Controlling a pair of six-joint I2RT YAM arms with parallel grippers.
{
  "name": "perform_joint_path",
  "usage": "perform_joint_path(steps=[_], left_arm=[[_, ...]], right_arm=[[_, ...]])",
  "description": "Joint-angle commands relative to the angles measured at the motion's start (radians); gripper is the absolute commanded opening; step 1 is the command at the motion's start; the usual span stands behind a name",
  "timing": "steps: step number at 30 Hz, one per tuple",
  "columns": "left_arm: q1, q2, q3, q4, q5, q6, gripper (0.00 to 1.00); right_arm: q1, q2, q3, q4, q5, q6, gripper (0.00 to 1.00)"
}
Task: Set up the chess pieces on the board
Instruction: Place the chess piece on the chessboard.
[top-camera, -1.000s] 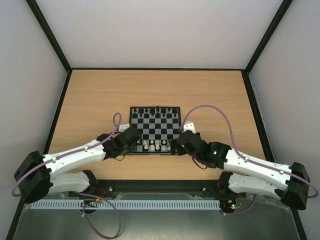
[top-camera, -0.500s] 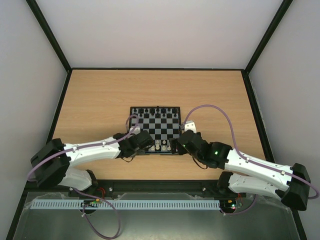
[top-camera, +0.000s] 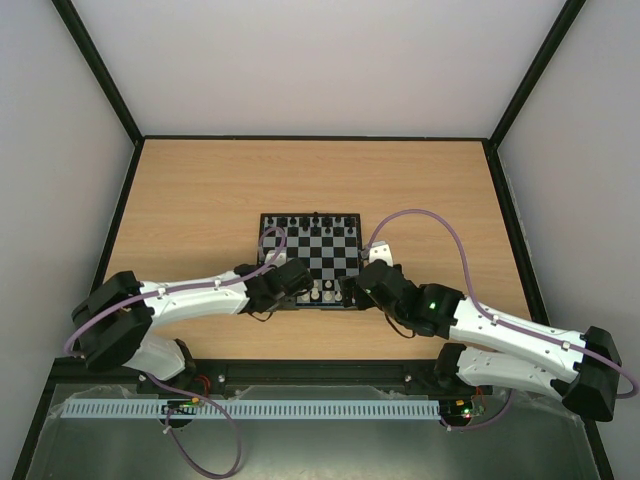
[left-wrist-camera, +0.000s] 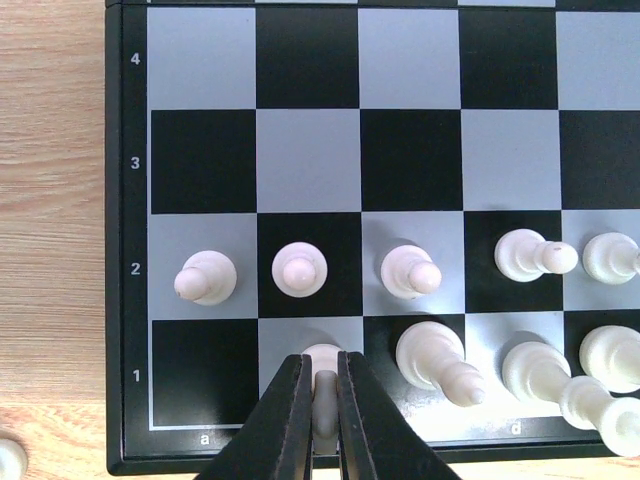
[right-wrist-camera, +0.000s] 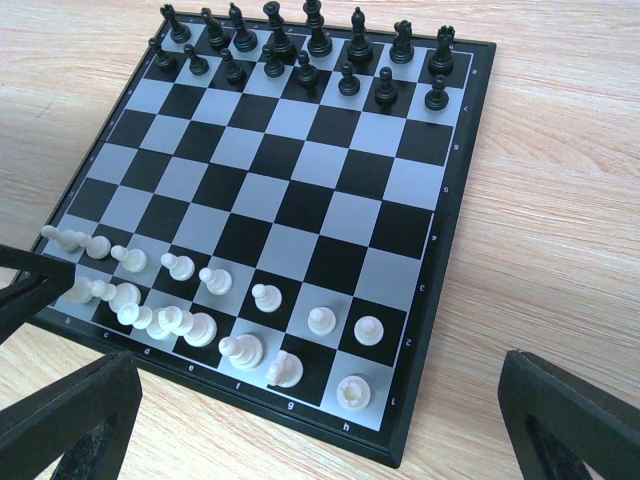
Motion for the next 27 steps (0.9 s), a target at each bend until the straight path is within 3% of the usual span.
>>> perform_joint_path(steps=[1,27], left_arm=[[0.004,0.002,0.013,-0.005,-0.022,0.006,0.02],[0.005,-0.034,0.003,-0.019,-0.009,0.002,0.17]], right_arm=[[-0.004,-0.008,-0.007,-0.024,0.025,0.006,0.99],[-0.008,-0.002,-0.015,-0.016,0.020,0.007,0.99]])
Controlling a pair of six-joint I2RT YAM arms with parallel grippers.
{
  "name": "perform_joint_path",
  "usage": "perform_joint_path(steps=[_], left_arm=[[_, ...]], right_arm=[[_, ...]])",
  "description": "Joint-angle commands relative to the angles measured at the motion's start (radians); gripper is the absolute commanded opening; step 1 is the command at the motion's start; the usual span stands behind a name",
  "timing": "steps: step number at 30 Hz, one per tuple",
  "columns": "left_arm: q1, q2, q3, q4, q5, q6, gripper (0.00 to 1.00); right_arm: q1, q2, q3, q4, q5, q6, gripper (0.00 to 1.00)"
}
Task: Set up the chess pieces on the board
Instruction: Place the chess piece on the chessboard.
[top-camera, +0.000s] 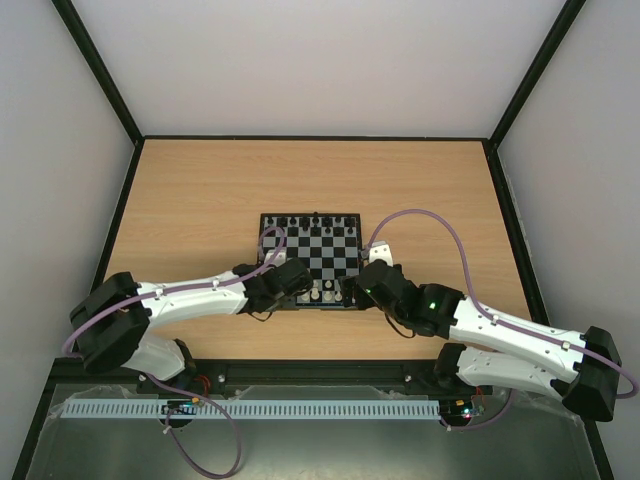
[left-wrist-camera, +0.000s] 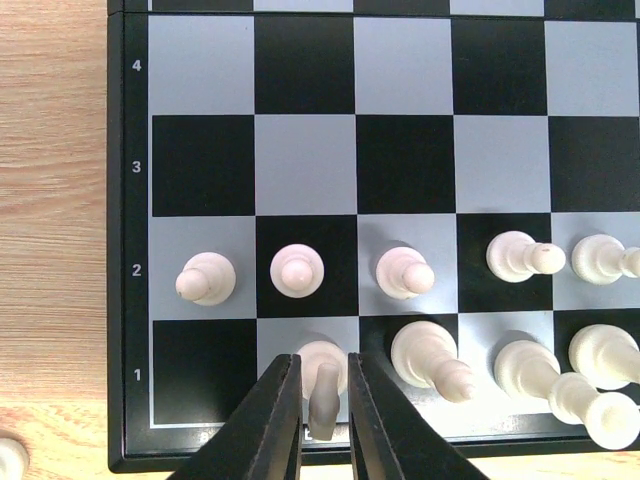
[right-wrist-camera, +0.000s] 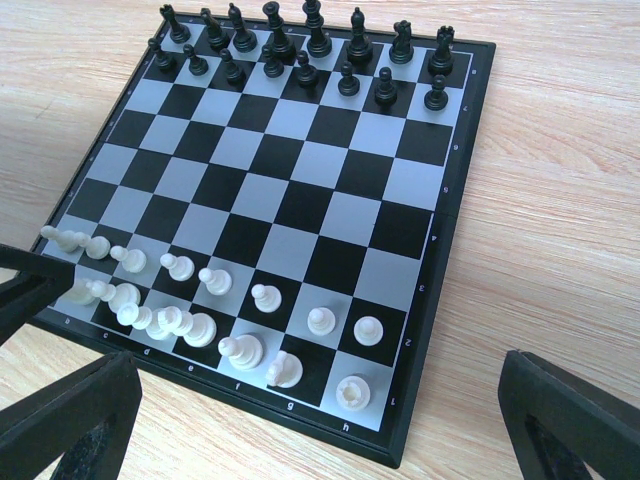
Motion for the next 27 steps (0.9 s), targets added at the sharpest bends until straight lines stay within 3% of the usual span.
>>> perform_joint_path(steps=[1,3,9,16,27], left_arm=[[0.005,-0.026,0.005,-0.027,-0.010,-0.001,0.17],[0.005,-0.055,0.006,-0.056,-0.032,-0.015,0.19],[0.005,-0.263,-0.046,-0.168,-0.095,-0.092,0.57],[0.007,-0.430,-0.174,-0.263,-0.105,-0.211,0.69],[0.060,-0.451,-0.318,-0.201,-0.084,-0.238,0.70]], right_arm=[[-0.007,-0.001,-0.013,-0.017,0.018,0.008,0.99],[-0.007,-0.002,-0.013,-0.018,0.019,0.007,0.99],[-0.007,0.005,-0.010,-0.019,0.017,0.007,0.99],[-0.007,0.006,-0.008,-0.021,0.013,0.011,0.99],[-0.008,0.002,-0.013,-0.028,0.001,0.016,0.99]])
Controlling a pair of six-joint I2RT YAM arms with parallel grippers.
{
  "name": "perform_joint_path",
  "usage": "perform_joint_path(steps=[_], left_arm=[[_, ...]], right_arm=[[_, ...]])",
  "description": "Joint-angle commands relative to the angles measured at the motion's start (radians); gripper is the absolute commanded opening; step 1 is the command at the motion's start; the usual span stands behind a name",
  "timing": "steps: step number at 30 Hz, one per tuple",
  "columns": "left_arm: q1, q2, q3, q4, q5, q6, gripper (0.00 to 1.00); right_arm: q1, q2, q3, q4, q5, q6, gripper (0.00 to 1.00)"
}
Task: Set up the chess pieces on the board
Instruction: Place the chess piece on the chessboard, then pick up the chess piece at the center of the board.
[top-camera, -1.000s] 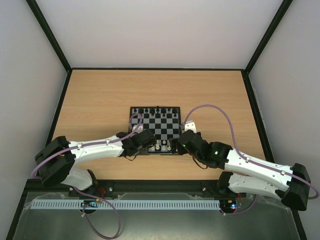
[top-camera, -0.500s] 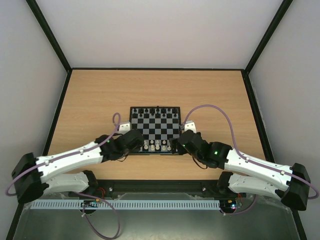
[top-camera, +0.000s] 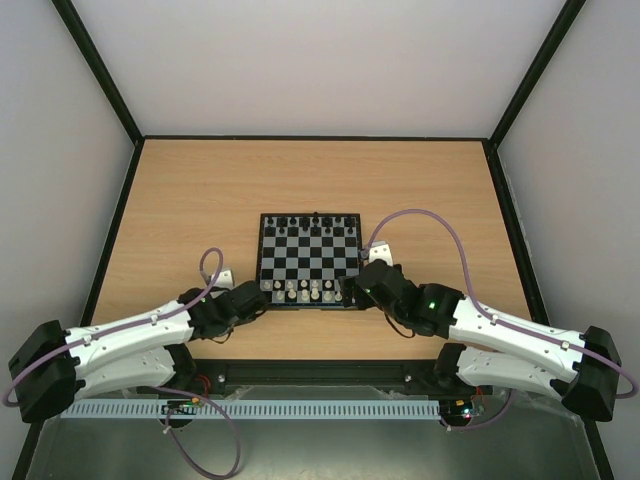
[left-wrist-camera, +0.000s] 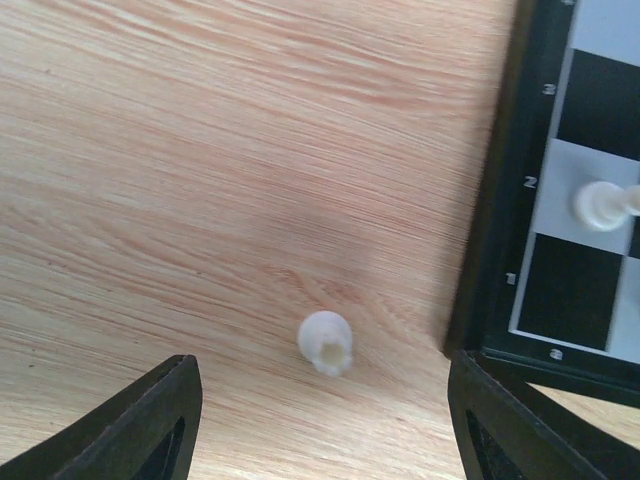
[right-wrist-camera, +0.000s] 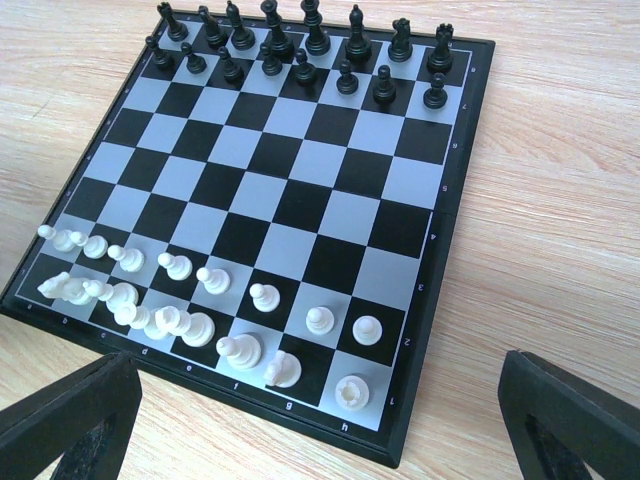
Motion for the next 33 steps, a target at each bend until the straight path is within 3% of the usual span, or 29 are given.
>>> perform_joint_path(steps=[1,23,33], left_arm=[[0.034,-0.014,-0.038,0.021,-0.004,-0.006,0.70],[0.096,0.080,-0.053,0.137,0.025,0.098,0.16],[0.092,0.080,0.001,0.113,0.049,0.134,0.03]], right_arm=[[-0.006,-0.003,-0.015,-0.028,0.002,0.015,0.99],[-0.005,-0.010,-0.018,-0.031,0.001,0.015,0.99],[-0.005,-0.009,-0.015,-0.034,0.002,0.015,0.98]])
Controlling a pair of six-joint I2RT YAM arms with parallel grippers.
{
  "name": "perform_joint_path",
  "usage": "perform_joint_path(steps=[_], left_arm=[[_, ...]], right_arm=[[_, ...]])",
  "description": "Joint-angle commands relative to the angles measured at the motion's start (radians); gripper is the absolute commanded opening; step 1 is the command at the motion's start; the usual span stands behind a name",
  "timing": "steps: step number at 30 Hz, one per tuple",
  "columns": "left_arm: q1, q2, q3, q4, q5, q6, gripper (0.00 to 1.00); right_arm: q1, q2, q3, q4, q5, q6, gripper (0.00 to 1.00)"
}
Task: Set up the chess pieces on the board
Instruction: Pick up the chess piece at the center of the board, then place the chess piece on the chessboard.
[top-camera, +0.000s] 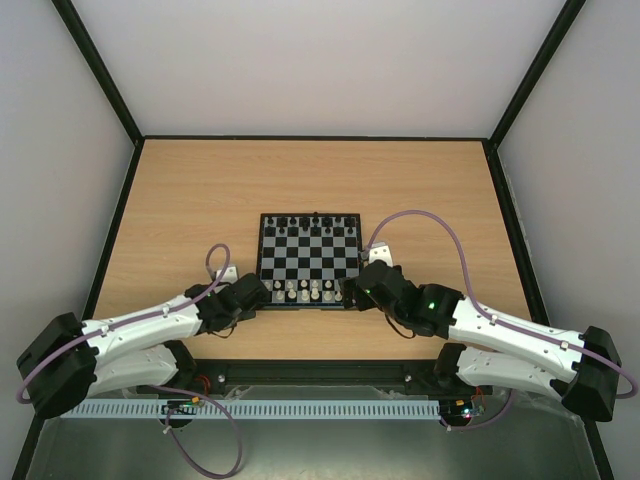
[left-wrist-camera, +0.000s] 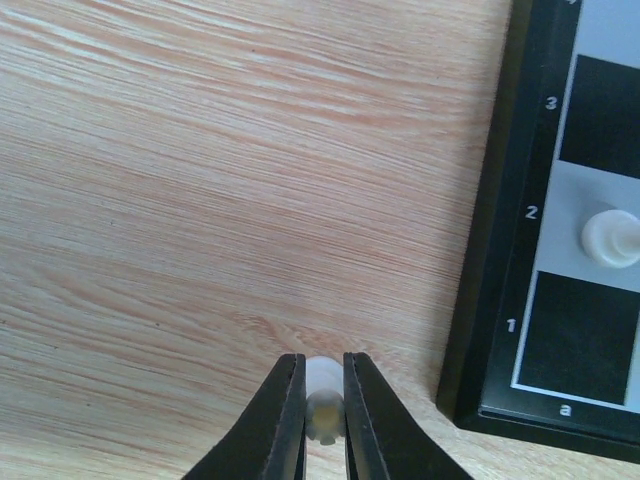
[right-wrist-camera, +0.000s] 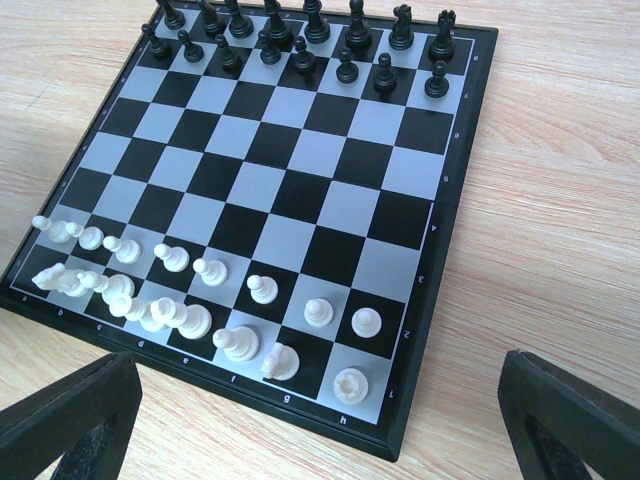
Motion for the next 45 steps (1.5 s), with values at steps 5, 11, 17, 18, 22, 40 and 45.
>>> perform_joint_path(steps=[5,11,17,18,22,40,45], left_arm=[[-0.034,-0.028,0.146,-0.110,0.008,0.050,0.03],[-0.099,0.047,0.210,-0.080,0.007,0.052,0.03],[-0.118,0.144,0.236,-0.027,0.003,0.064,0.02],[-0.118,0.155,0.239,-0.019,0.003,0.067,0.02],[-0.117,0.183,0.250,-0.009,-0.005,0.075,0.03],[-0.102,0.240,0.248,0.040,-0.020,0.089,0.02],[-0.093,0.250,0.245,0.044,-0.020,0.095,0.02]], right_arm=[[-0.003,-0.008,-0.004,-0.036,0.017,0.011,0.99],[-0.004,-0.008,-0.004,-0.036,0.027,0.012,0.99],[-0.004,-0.008,-0.005,-0.041,0.030,0.036,0.99],[-0.004,-0.008,-0.006,-0.041,0.030,0.036,0.99],[-0.004,-0.008,-0.007,-0.041,0.031,0.036,0.99],[-0.004,-0.004,-0.015,-0.034,0.031,0.036,0.99],[-0.003,-0.002,-0.015,-0.034,0.032,0.034,0.99]])
